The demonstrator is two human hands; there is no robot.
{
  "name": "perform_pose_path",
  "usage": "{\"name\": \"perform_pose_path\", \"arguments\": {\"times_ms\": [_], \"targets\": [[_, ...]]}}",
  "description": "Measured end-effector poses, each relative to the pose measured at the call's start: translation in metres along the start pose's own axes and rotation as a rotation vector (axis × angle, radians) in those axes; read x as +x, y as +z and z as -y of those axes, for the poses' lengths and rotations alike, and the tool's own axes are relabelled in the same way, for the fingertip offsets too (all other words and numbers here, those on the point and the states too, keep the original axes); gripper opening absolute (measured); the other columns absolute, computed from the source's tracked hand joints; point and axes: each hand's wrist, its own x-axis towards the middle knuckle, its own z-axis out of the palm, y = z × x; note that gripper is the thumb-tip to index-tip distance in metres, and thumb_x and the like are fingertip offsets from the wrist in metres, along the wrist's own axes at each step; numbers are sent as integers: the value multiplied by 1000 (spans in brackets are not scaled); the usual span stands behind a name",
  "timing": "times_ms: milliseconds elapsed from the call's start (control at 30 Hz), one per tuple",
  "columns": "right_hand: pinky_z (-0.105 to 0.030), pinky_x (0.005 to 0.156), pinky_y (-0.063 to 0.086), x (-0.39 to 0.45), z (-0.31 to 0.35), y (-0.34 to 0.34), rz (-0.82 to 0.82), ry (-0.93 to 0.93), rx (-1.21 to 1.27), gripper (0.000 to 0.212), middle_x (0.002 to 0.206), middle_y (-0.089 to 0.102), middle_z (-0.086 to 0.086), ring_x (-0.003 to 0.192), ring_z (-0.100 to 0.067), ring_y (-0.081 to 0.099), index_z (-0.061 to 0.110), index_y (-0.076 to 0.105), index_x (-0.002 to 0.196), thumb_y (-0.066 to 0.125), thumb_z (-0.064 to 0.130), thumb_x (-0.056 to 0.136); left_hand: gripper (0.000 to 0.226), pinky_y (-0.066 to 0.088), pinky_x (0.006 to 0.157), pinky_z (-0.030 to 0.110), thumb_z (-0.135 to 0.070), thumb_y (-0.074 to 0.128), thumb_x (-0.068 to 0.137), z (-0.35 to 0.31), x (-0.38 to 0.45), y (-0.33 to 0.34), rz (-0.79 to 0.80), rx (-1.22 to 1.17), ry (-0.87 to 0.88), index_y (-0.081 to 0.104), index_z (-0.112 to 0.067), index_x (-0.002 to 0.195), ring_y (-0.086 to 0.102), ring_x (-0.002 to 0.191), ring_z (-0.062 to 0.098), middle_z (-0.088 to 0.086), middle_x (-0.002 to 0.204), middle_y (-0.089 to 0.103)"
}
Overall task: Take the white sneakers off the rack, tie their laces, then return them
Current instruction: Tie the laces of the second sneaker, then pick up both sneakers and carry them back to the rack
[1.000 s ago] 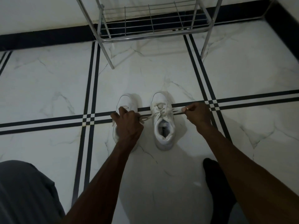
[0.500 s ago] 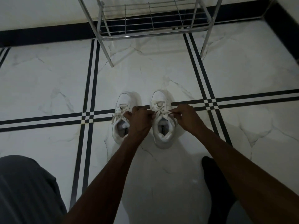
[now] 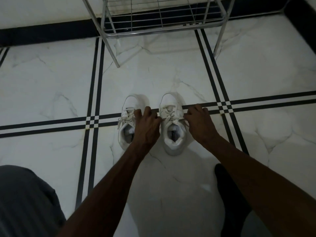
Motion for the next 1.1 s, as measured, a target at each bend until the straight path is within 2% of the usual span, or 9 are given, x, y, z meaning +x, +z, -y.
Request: {"name": "perform_pose_path", "arguments": {"times_ms": [100,233,367,467,567,733,800,900,1100], "targets": [[-44,78,46,-3,-1,5,-36,4,7,25,93,68,-11,97,-35,59,8,74,85,59,-1,66,34,28,82,47,-7,41,63,2,-2,0,-44,-27,-4,72,-16,72,58,96,35,-2,71,65],[-44,72,47,-2,6,7,-7,88,23,18,85,69,-10,92,-36,62,10,75,76,64,-2,67,23,28,82,46,-5,57,58,1,-1,0,-22,-99,-46,73,-16,70,59,96,36,-4,69,66],[-35,58,45,7,8,4,27,228,301,18,68,65,-18,69,-37,67,5,69,61,68,-4,77,20,25,84,44,-9,72,71,2,0,1,-27,-214,-106,77,-24,84,55,111,36,-7,101,73],[-32,73,50,13,5,-9,214,359,744,28,101,72,-16,95,-32,69,4,72,99,62,29,96,31,33,96,47,-35,69,91,15,-5,-3,-52,-461,-224,70,-29,122,41,129,33,-1,138,58],[-38,81,60,8,2,-28,578,571,1092,74,142,53,-3,125,-23,55,21,45,147,68,55,86,49,38,101,48,-48,61,94,40,-15,-13,-136,-581,-451,63,-22,136,40,129,34,7,140,55],[-49,74,64,1,9,-26,624,567,1157,92,140,52,-6,114,-25,63,33,34,152,87,30,76,73,44,108,54,-70,56,86,89,-52,3,34,-787,-738,58,-21,139,45,135,33,9,141,55],[-54,70,63,3,15,-21,561,575,1153,89,141,52,-13,109,-31,66,30,34,153,83,19,79,51,53,100,51,-73,56,88,95,-62,5,102,-1011,-769,66,-32,117,61,120,22,-1,120,68],[-53,68,64,9,25,-20,506,555,1105,85,133,58,-12,106,-31,66,29,40,150,83,20,78,1,58,86,43,-42,64,98,89,-67,-2,190,-1221,-769,64,-41,97,68,100,18,-12,99,68],[-48,68,65,13,47,-15,386,544,1058,85,133,63,-7,110,-25,66,26,48,147,84,31,70,78,66,74,49,-43,78,72,84,-74,-4,326,-1306,-823,48,-38,144,67,107,27,2,119,62]]}}
